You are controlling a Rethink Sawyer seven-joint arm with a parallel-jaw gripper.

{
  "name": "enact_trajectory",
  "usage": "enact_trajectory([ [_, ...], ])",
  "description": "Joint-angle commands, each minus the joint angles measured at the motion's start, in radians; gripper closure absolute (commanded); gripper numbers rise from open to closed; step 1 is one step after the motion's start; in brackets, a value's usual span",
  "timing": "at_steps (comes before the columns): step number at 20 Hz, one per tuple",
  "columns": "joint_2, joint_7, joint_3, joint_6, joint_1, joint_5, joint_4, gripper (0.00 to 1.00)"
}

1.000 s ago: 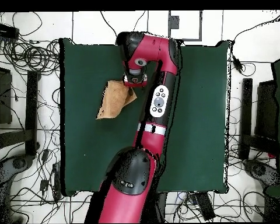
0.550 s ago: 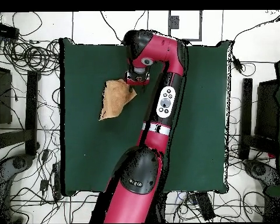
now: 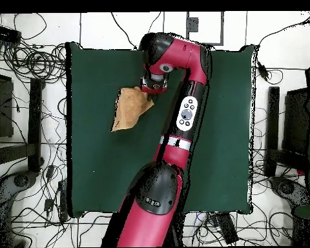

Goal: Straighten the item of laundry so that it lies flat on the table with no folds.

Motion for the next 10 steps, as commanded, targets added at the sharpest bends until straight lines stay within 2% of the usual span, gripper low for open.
enact_trajectory([
  [1,0.116,-0.049,0.092,-0.417,0.03,0.004,0.121,1.0],
  [10,0.112,-0.053,0.085,-0.424,0.031,0.002,0.123,1.0],
])
